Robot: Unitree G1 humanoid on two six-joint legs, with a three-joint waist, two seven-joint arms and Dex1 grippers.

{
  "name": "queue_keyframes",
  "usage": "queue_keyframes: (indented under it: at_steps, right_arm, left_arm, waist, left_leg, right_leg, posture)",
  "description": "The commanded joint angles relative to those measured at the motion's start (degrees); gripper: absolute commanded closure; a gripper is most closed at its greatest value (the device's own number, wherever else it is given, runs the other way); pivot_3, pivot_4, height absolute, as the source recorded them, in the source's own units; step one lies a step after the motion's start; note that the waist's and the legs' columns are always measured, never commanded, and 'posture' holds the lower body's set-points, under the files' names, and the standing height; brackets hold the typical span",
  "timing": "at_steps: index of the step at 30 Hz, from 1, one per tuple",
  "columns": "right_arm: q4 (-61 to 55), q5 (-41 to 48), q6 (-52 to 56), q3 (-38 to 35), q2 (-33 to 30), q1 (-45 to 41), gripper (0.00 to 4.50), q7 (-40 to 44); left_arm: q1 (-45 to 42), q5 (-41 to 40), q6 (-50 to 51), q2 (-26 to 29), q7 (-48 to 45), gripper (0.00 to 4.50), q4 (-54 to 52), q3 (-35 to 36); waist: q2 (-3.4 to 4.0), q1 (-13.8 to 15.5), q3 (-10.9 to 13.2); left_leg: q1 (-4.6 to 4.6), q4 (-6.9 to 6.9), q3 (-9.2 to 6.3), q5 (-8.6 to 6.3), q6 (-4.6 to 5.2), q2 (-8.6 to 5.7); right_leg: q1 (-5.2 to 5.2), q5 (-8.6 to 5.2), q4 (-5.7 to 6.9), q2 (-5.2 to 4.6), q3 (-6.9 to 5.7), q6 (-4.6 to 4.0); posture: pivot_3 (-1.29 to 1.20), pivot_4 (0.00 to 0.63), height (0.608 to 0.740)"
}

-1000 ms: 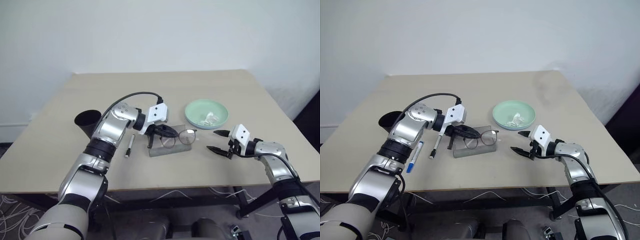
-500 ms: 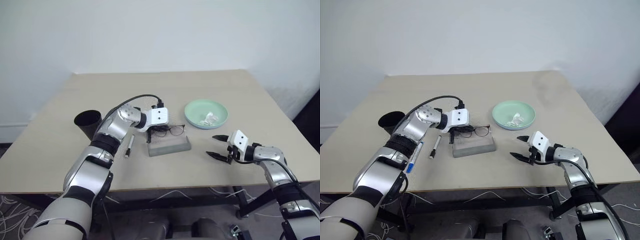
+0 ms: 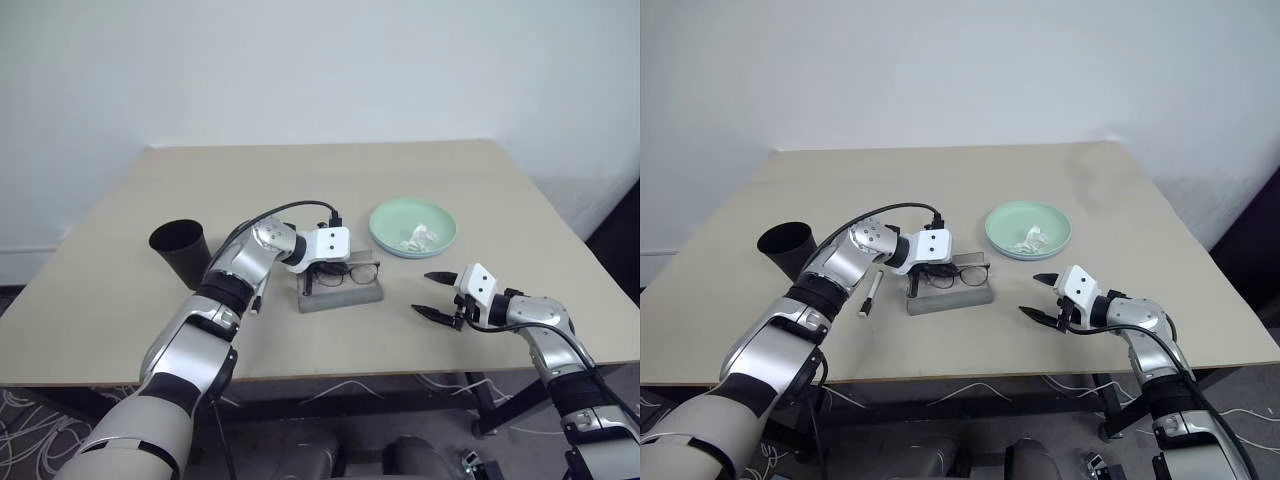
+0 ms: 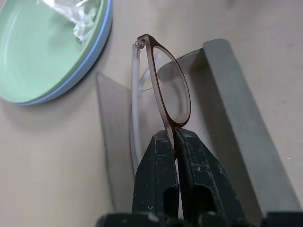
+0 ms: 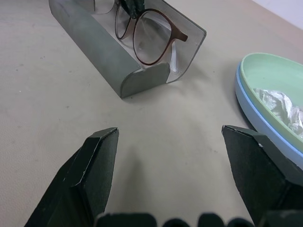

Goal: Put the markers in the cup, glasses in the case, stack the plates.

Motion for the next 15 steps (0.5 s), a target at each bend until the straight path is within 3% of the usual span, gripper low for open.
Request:
queue_keyframes:
  at_steps: [1, 15]
  right_arm:
    - [-1.83, -0.02, -0.67, -0.63, -0.37, -0.57, 0.71, -0.42]
    - [-0.90, -0.26, -1.06, -0.21, 0.08, -1.22, 0.71, -0.66]
  left_arm:
    - [-0.51, -0.86, 0.56, 0.65, 0.03, 4.48, -2.96, 1.20]
    - [1.30, -3.23, 7.24, 2.91, -3.38, 4.48, -13.36, 1.56]
  waist:
    - [0.00, 0.01, 0.00]
    - [0.00, -0.01, 0.00]
  left_leg:
    - [0.00, 0.00, 0.00, 0.00, 0.00, 0.00]
    - [0.02, 0.01, 0.00, 0.00, 0.00, 0.00]
  right_leg:
    - [0.00, 0.00, 0.00, 0.00, 0.00, 0.00]
    - [0.00, 0.00, 0.02, 0.02, 0.01, 0.00]
  posture:
    - [0.00, 0.000, 0.736]
    - [0.00, 0.000, 0.736]
